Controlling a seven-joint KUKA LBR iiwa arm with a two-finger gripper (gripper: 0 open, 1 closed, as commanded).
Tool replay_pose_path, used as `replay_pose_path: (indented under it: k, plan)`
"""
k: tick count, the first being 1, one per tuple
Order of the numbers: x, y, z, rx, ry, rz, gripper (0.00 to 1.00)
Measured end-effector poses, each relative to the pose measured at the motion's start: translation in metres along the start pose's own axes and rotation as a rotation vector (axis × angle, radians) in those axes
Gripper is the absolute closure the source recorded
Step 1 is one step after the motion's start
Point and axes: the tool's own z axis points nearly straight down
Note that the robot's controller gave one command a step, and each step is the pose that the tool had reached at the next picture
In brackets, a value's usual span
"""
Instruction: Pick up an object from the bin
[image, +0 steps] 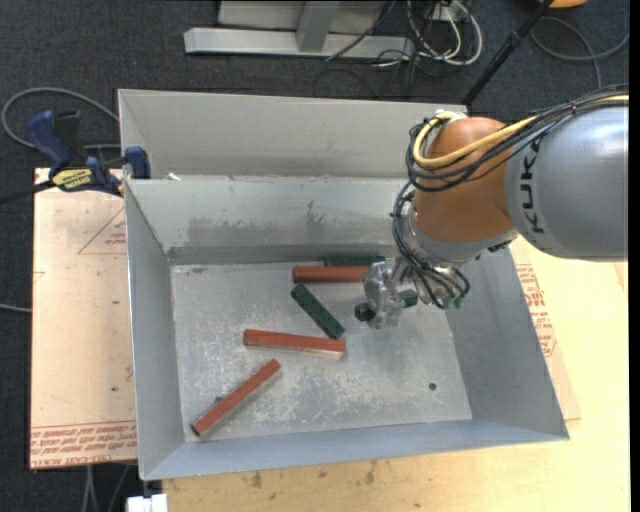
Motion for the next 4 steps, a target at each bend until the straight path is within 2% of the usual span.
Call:
replay_pose_path:
  k: [3,4]
  plan:
    - [-0.002,0.000,-0.022,-0.001,0.006,0.002,1.00]
    - [-0.004,0.000,-0.050,0.000,0.003,0.002,1.00]
